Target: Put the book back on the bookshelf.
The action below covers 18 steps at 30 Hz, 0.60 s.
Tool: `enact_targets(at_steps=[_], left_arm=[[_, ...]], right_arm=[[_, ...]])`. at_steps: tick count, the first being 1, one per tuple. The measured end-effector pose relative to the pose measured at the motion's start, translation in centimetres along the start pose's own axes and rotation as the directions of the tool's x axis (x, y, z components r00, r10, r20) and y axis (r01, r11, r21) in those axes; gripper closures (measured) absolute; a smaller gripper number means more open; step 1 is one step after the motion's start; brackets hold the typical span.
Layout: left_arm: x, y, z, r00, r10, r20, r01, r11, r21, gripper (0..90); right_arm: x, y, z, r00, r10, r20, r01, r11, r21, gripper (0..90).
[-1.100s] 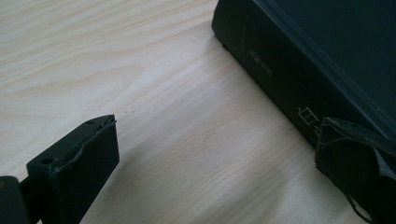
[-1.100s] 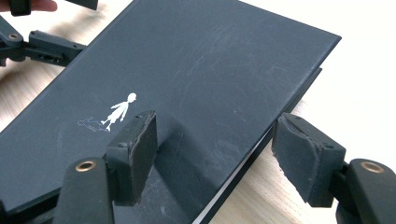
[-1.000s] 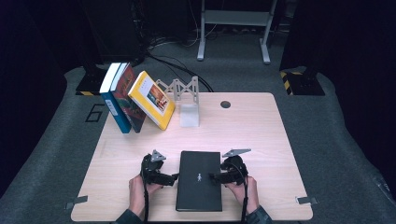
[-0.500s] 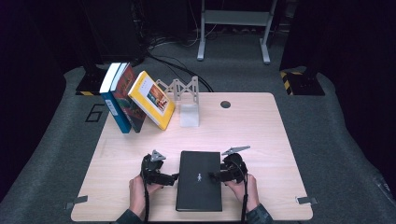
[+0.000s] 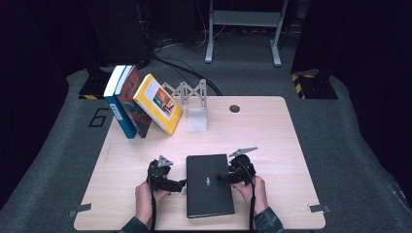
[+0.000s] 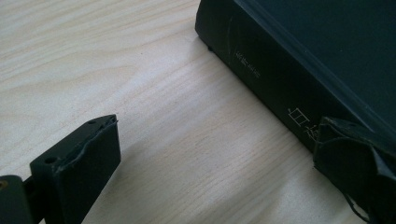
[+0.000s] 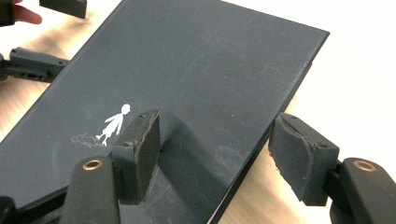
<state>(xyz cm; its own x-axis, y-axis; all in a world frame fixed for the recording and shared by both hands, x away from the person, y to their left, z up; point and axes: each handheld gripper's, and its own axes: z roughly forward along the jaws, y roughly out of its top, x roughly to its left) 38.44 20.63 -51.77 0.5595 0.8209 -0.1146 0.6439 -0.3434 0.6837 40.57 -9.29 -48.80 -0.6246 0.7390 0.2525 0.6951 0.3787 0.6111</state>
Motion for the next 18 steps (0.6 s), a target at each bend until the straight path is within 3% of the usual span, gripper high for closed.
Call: enact_targets(at_steps=[18], left_arm=[[0.1, 0.9, 0.7, 0.9997, -0.015, 0.018, 0.015, 0.9997, 0.019, 0.8]], right_arm=[[-1.2, 2.3, 0.9, 0.9995, -0.006, 0.032, 0.005, 1.0, 0.02, 36.3]])
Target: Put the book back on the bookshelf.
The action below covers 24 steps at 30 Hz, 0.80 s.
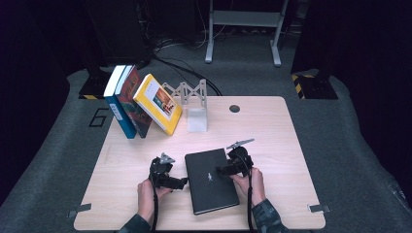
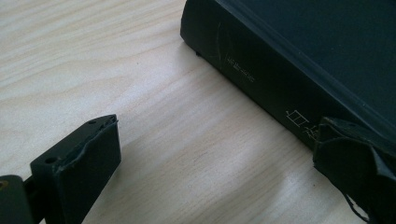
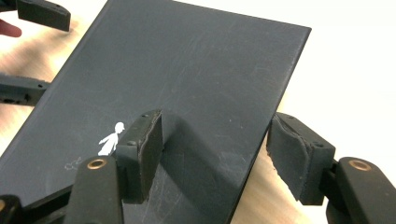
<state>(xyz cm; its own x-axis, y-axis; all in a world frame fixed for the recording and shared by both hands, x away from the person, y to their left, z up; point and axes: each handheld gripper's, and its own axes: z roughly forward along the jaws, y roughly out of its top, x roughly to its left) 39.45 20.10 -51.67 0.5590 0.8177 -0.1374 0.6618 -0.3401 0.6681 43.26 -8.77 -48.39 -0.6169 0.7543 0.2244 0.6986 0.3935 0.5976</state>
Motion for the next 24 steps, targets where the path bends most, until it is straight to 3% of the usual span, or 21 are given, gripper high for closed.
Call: enact_targets(at_steps=[17, 23, 24], left_arm=[[-0.1, 0.5, 0.6, 0.9999, -0.008, 0.006, 0.008, 1.0, -0.003, 0.6], [-0.5, 0.6, 0.8, 0.9997, -0.02, 0.015, 0.02, 0.9998, -0.007, 0.5], [-0.4, 0.7, 0.8, 0.9998, -0.006, 0.017, 0.006, 1.0, -0.003, 0.4]], right_arm=[[-0.8, 2.1, 1.1, 0.9997, 0.018, 0.014, -0.018, 1.0, 0.007, 37.2], [-1.0, 2.9, 1.4, 0.9994, 0.0, 0.034, -0.001, 1.0, 0.02, 37.2], [-1.1, 3.0, 1.6, 0.9995, -0.005, 0.03, 0.005, 1.0, 0.015, 37.2]])
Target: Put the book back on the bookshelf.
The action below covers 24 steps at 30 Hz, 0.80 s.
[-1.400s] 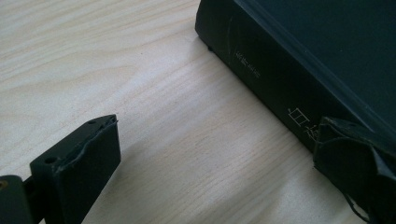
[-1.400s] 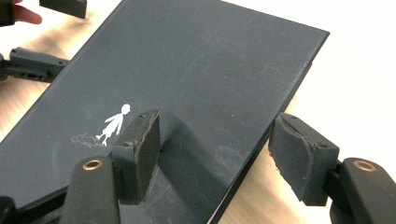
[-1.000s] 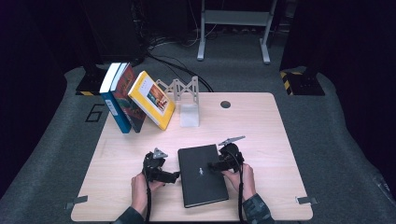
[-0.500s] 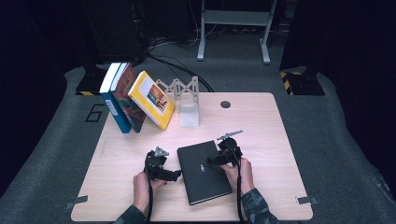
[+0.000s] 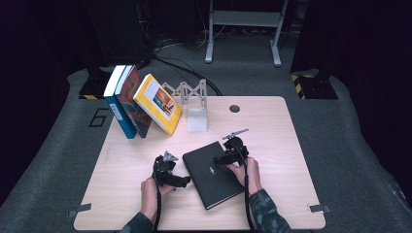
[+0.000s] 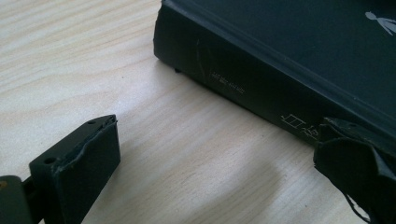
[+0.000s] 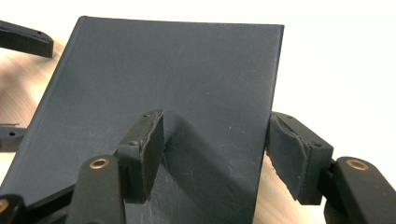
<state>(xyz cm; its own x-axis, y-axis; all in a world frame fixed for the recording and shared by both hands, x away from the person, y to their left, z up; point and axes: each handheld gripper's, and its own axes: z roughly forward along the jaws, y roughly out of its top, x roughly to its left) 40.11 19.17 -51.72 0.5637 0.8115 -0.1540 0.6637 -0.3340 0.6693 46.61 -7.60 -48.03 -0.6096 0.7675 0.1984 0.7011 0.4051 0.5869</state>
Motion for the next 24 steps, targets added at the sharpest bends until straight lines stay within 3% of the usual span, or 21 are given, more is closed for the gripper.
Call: enact_targets(at_steps=[5, 8, 9, 12, 15, 18, 24], left_arm=[[0.0, 0.0, 0.0, 1.0, 0.001, 0.003, -0.001, 1.0, 0.003, 0.2], [0.0, 0.1, -0.2, 0.9998, 0.012, 0.018, -0.012, 0.9998, 0.015, 0.1], [-0.1, 0.1, -0.3, 0.9997, 0.01, 0.023, -0.01, 0.9999, 0.011, 0.1], [-0.2, 0.2, -0.4, 0.9993, 0.01, 0.035, -0.011, 0.9999, 0.008, 0.1], [-0.4, 0.3, -0.4, 0.9993, 0.022, 0.031, -0.022, 0.9997, -0.006, 0.1], [-0.5, 0.4, -0.5, 0.9989, 0.022, 0.041, -0.022, 0.9998, 0.0, 0.1], [-0.7, 0.3, -0.5, 0.9985, 0.02, 0.051, -0.02, 0.9998, 0.0, 0.1]], right_arm=[[-0.2, -0.2, 0.0, 0.9998, 0.01, -0.016, -0.01, 1.0, -0.02, 37.3], [-0.2, -0.5, -0.1, 0.9999, -0.01, -0.009, 0.009, 0.999, -0.036, 36.9], [0.2, -0.6, -0.3, 0.9996, -0.024, 0.017, 0.024, 0.999, -0.032, 35.7], [0.8, -1.1, -0.8, 0.9994, -0.031, 0.018, 0.031, 0.999, -0.005, 32.1], [0.7, -2.3, -2.1, 0.9998, 0.0, -0.022, 0.0, 1.0, -0.004, 33.8], [0.8, -2.8, -2.7, 0.9998, 0.0, -0.017, 0.0, 1.0, 0.006, 35.2], [1.1, -3.1, -2.5, 0.9999, 0.009, 0.012, -0.01, 0.999, 0.034, 36.1]])
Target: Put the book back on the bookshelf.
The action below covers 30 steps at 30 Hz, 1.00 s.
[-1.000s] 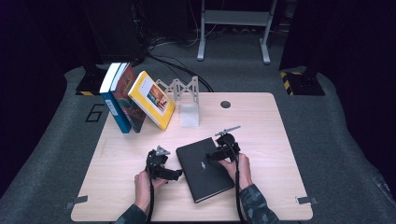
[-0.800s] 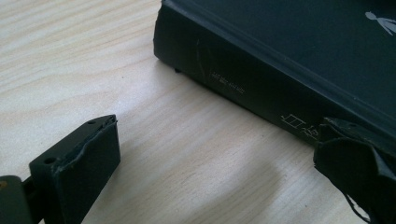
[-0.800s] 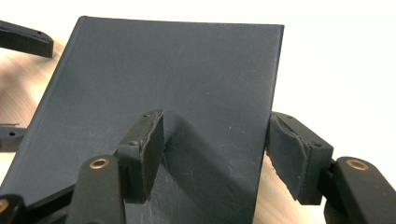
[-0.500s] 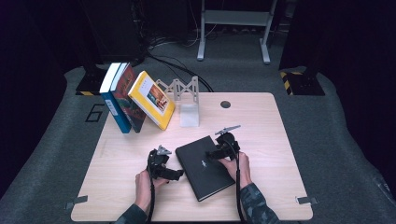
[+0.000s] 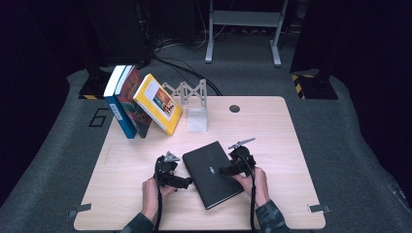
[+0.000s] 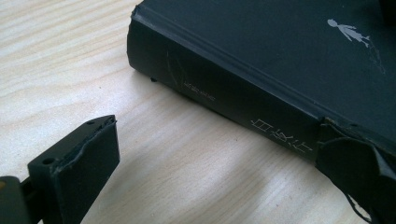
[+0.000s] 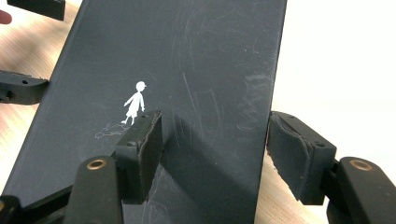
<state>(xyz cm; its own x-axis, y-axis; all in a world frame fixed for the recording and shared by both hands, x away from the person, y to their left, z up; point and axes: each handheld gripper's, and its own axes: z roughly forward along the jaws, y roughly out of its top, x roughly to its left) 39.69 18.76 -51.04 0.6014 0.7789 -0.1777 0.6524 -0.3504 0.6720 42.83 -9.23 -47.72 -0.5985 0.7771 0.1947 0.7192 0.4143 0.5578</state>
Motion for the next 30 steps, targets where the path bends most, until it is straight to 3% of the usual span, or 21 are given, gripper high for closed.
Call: enact_targets(at_steps=[3, 9, 23, 30], left_arm=[[0.0, 0.0, 0.0, 1.0, 0.0, 0.003, 0.0, 1.0, 0.002, 0.1], [0.0, 0.0, 0.0, 1.0, -0.005, 0.007, 0.005, 1.0, 0.004, 0.0], [0.0, 0.2, 0.2, 0.9999, -0.012, 0.009, 0.012, 0.9999, -0.001, 0.1], [-0.1, 0.6, 0.5, 0.9996, -0.028, 0.003, 0.028, 0.9996, -0.004, 0.0]], right_arm=[[0.0, 0.0, 0.0, 1.0, 0.001, -0.004, -0.001, 1.0, 0.003, 36.7], [0.4, 0.6, 0.2, 0.9985, -0.026, 0.049, 0.027, 1.0, -0.013, 39.9], [-0.2, 1.7, 0.9, 0.9996, -0.01, 0.027, 0.01, 1.0, 0.0, 41.0], [-0.7, 2.6, 1.3, 0.9994, -0.027, 0.021, 0.027, 1.0, 0.002, 41.7]])
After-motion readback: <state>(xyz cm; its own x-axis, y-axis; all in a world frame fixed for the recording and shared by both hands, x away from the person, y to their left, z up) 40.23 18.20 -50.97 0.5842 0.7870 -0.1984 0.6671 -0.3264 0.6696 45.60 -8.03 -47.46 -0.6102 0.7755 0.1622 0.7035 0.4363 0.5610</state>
